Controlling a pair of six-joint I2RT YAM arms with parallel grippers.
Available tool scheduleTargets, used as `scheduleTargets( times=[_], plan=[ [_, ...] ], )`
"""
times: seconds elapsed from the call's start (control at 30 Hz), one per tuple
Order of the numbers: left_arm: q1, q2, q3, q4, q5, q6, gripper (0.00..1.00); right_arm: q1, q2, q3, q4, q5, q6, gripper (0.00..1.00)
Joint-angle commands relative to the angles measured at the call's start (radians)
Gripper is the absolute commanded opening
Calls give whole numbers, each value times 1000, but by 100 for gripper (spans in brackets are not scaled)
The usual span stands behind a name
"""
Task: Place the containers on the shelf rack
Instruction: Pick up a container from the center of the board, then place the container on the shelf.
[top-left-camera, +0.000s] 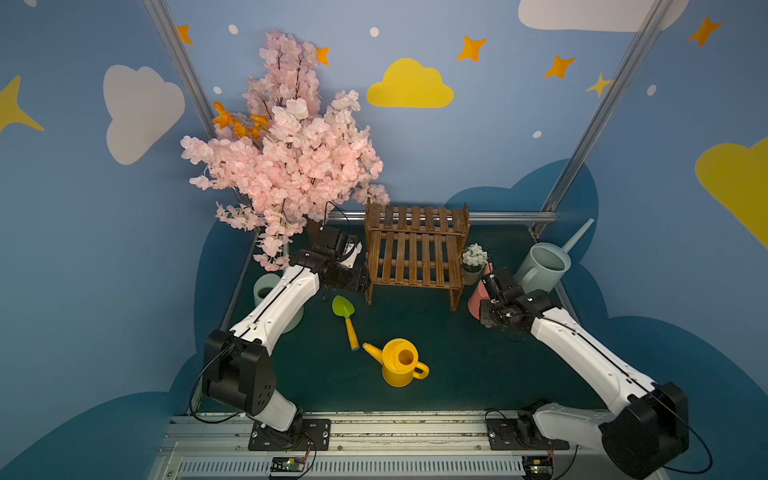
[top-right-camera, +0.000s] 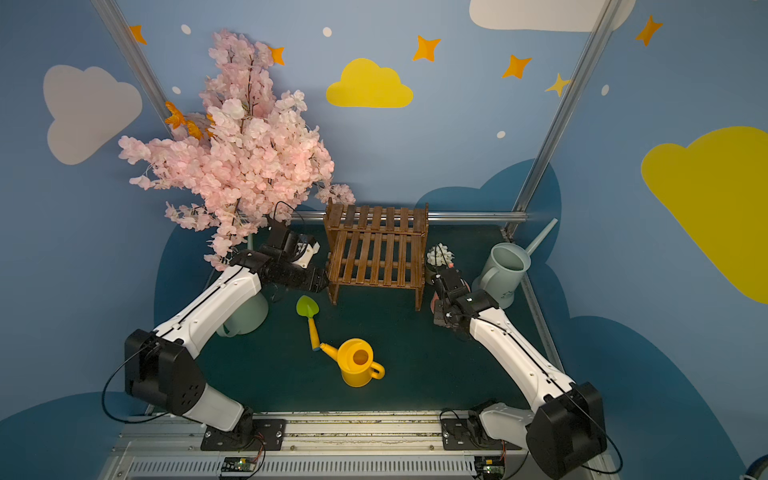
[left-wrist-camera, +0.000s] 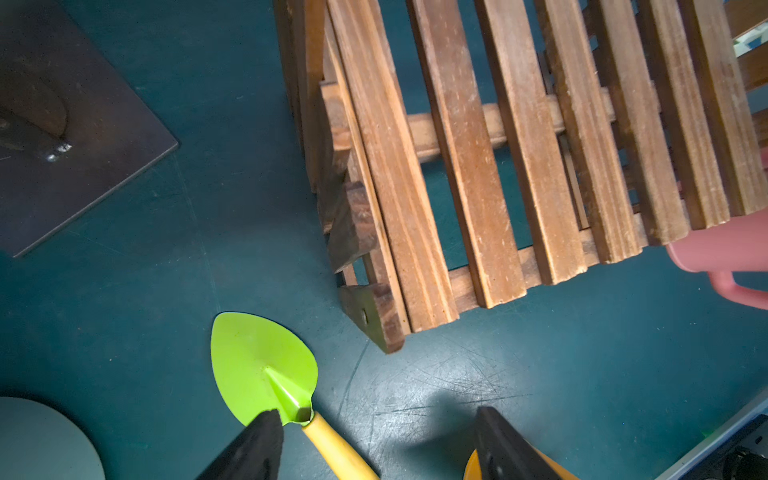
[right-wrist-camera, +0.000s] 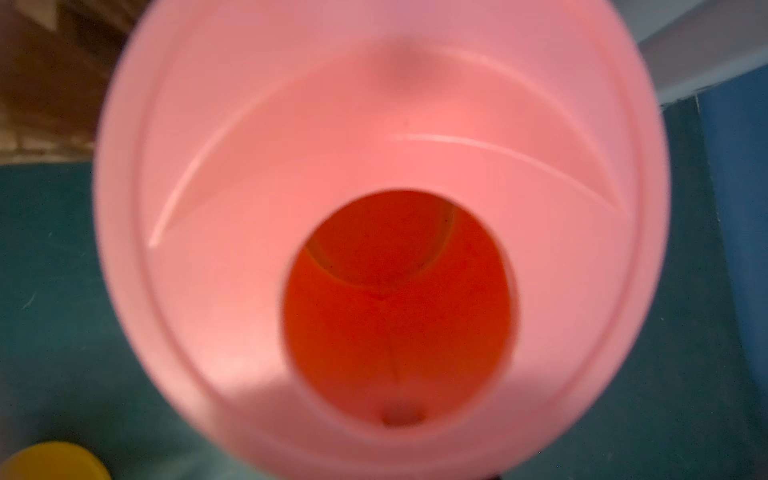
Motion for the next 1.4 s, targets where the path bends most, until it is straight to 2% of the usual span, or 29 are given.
scheduleTargets(
  times=[0.0, 0.17, 0.33, 0.67, 0.8, 1.03, 1.37],
  plan=[
    [4, -35, -11, 14, 25, -7, 77, 7, -65, 55, -146, -28, -9, 0],
    [5, -47, -17, 17, 29, -6, 77, 15, -140, 150, -313, -90, 5, 0],
    [4, -40, -23, 35, 47, -13, 77, 45, -167, 280, -396, -149, 9, 0],
    [5, 43, 20, 99, 58, -41, 73, 222, 13, 566, -477, -133, -1, 0],
    [3, 85, 49, 110, 56, -46, 64, 261, 107, 641, -462, -137, -11, 0],
    [-26, 122, 67, 149, 76, -65, 45, 268, 245, 724, -442, -156, -30, 0],
    [-68, 83, 15, 176, 77, -114, 36, 269, 300, 753, -455, -132, -63, 0]
  ],
)
